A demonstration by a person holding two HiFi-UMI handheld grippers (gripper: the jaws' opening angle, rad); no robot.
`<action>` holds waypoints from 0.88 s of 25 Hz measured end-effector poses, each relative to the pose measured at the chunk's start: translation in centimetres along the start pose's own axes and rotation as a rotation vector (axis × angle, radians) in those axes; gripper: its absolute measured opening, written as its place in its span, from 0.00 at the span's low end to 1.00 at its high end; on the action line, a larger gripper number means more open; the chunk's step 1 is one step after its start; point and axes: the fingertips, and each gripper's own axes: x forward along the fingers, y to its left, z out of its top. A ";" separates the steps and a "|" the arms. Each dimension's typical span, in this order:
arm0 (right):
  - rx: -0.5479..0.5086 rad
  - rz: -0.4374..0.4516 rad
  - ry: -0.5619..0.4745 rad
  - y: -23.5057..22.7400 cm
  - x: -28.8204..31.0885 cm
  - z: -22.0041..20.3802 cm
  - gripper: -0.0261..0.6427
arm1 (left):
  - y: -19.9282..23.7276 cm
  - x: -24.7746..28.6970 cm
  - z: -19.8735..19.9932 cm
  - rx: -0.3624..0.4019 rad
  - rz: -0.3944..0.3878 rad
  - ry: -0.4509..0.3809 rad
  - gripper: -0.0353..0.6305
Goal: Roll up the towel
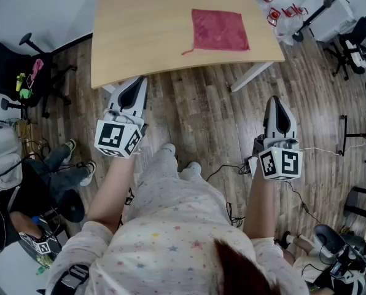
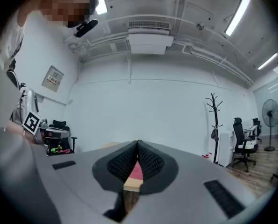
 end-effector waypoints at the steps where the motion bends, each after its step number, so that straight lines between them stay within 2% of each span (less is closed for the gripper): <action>1: -0.004 0.003 -0.005 0.0 -0.9 0.0 0.04 | -0.9 -0.3 0.0 -0.004 0.000 -0.007 0.07; 5: -0.008 0.014 -0.007 -0.2 -4.2 -0.2 0.04 | -4.7 -1.7 -0.5 -0.020 0.001 -0.013 0.07; 12: -0.007 0.018 -0.019 -1.0 -8.5 -0.2 0.04 | -10.1 -3.9 -0.2 0.007 0.005 -0.017 0.07; 20: 0.041 -0.005 -0.051 -2.7 -10.4 0.2 0.04 | -12.1 -4.3 0.9 0.027 0.041 -0.032 0.08; 21: 0.043 0.001 -0.051 -2.8 -10.5 0.2 0.06 | -12.2 -4.3 1.0 0.025 0.052 -0.033 0.08; 22: 0.047 0.006 -0.051 -2.9 -10.6 0.1 0.13 | -12.3 -4.4 1.0 0.020 0.061 -0.032 0.08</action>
